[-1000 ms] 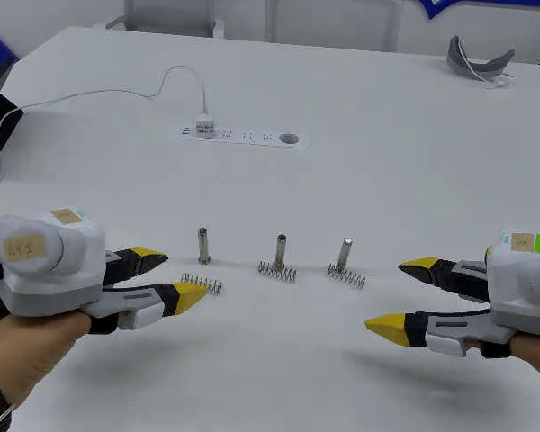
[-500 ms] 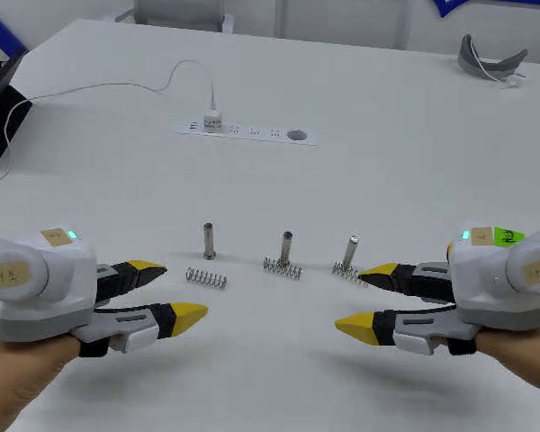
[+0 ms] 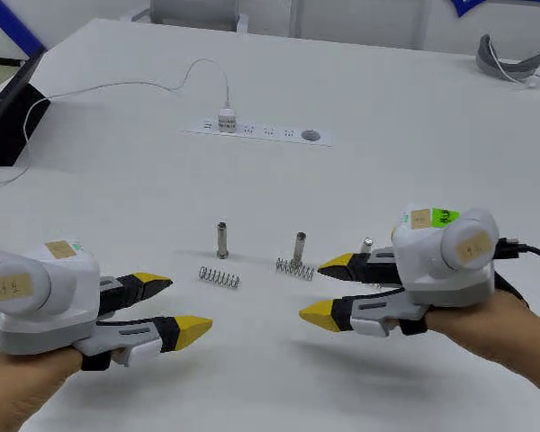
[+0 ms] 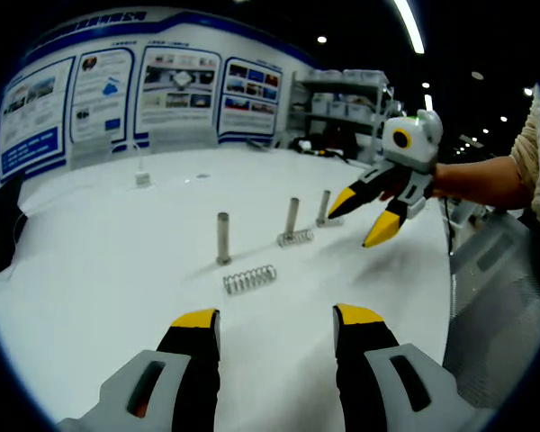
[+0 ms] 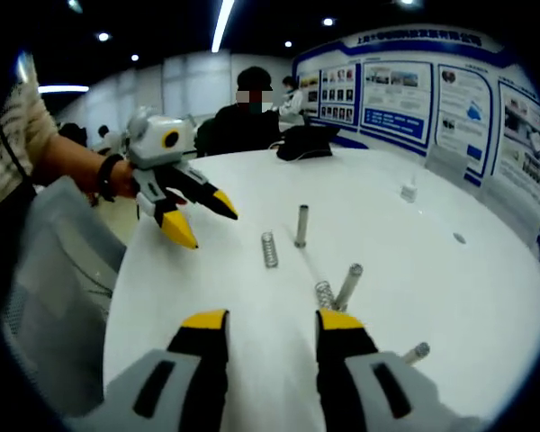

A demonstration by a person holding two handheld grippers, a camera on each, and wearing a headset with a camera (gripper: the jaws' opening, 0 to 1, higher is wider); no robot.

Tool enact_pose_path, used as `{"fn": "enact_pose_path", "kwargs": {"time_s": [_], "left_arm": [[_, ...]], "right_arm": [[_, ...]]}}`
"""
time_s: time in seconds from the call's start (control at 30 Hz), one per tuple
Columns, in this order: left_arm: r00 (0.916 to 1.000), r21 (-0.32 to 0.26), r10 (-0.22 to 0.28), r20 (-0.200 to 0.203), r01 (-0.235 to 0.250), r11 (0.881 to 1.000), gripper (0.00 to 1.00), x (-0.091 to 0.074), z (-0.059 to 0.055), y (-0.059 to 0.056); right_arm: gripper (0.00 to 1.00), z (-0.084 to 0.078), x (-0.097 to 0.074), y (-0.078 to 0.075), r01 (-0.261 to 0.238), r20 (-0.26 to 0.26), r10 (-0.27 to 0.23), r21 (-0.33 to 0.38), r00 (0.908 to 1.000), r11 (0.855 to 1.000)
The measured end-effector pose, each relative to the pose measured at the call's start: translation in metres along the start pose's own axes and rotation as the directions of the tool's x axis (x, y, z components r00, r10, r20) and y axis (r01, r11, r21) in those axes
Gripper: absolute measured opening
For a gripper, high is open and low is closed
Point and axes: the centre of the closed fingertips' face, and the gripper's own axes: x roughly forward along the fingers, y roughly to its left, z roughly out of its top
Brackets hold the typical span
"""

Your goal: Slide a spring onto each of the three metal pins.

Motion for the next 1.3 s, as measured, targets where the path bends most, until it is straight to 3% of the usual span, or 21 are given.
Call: {"fn": "enact_pose_path", "kwargs": {"time_s": [0.43, 0.67, 1.03, 1.3], "left_arm": [[0.9998, 0.012, -0.004, -0.018, 0.004, 1.0, 0.51, 0.0, -0.004, -0.003], [0.9997, 0.011, 0.001, -0.024, -0.001, 1.0, 0.5, -0.002, -0.006, -0.001], [0.9994, 0.013, 0.002, -0.033, -0.002, 1.0, 0.49, -0.003, -0.008, 0.0], [0.9991, 0.018, 0.005, -0.042, -0.005, 1.0, 0.48, -0.005, -0.007, -0.002]], "right_arm": [[0.32, 0.026, 0.053, 0.005, -0.041, 0.004, 0.041, -0.025, 0.9992, 0.999], [0.29, 0.029, 0.075, 0.005, -0.054, -0.01, 0.053, -0.021, 0.9985, 0.998], [0.22, 0.019, 0.093, 0.004, -0.058, -0.037, 0.058, -0.004, 0.9977, 0.998], [0.16, 0.015, 0.097, 0.001, -0.05, -0.044, 0.05, -0.002, 0.9978, 0.999]]}}
